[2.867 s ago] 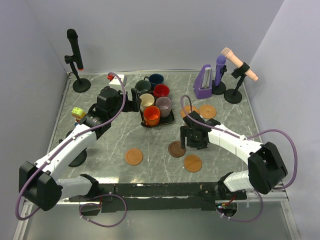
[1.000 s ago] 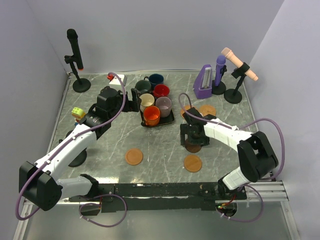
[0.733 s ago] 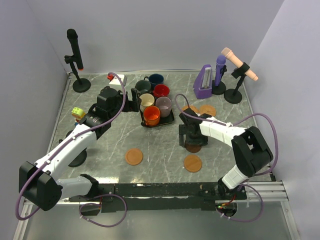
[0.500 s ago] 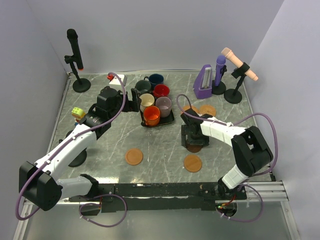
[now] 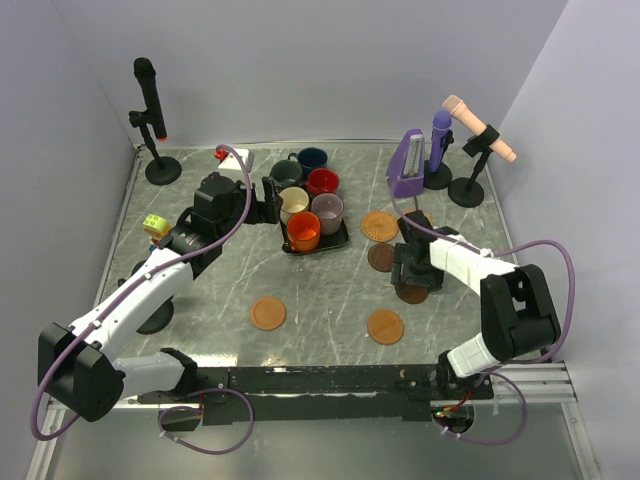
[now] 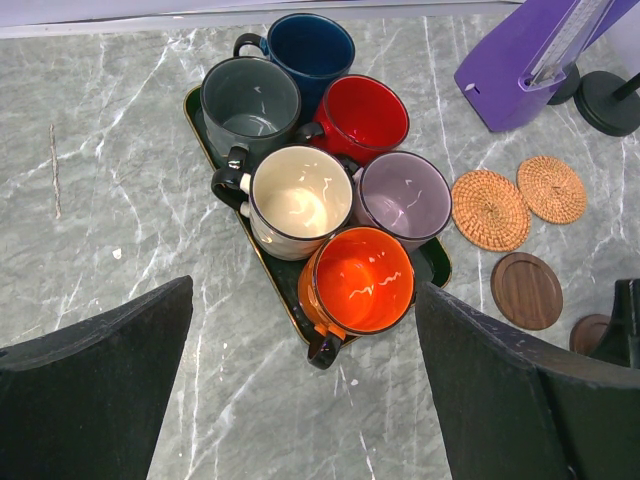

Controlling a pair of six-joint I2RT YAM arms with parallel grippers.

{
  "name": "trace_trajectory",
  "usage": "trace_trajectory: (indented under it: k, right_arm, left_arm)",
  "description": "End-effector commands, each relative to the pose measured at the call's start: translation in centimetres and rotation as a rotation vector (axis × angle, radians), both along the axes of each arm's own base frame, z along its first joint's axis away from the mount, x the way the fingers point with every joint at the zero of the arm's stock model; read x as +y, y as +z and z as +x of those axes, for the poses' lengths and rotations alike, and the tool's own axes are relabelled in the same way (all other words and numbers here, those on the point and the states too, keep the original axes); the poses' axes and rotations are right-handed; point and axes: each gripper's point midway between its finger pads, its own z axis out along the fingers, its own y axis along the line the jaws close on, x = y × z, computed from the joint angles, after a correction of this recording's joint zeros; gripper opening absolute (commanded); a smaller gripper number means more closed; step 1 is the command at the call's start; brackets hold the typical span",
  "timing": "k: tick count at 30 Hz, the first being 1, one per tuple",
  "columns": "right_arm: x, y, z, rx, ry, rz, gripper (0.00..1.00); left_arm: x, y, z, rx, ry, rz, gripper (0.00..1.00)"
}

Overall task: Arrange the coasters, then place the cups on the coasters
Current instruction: Move the coaster to the center of the board.

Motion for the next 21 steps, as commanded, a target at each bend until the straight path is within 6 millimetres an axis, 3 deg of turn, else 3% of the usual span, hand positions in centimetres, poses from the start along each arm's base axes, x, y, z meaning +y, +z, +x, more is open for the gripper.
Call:
trace_trajectory:
  k: [1, 4, 10, 14, 21]
  right_arm:
    - [-1.2, 1.6, 1.5, -0.075, 0.022, -0.012, 0.84]
    - [-0.5, 2.4, 1.4, -0.110, 0.023, 0.040, 0.99]
    - [1.3, 2.7, -0.8, -0.143, -0.013, 0.185, 0.99]
    - [1.2, 1.3, -2.5, -0.078, -0.067, 0.192, 0.99]
    - [0.4, -0.3, -3.0, -0.032, -0.119, 0.140, 0.99]
  left_arm:
    - [0.0, 1.9, 0.0, -0.052, 0.003, -0.022, 0.97]
    - [0.1, 1.9, 0.0, -0.052, 0.005, -0.020, 0.97]
    - [-0.1, 2.1, -0.2, -0.054, -0.006, -0.031, 0.97]
    - [-0.5, 2.2, -0.3, -0.052, -0.021, -0.043, 0.97]
    - [-0.3, 2.3, -0.3, -0.057, -0.012, -0.037, 0.97]
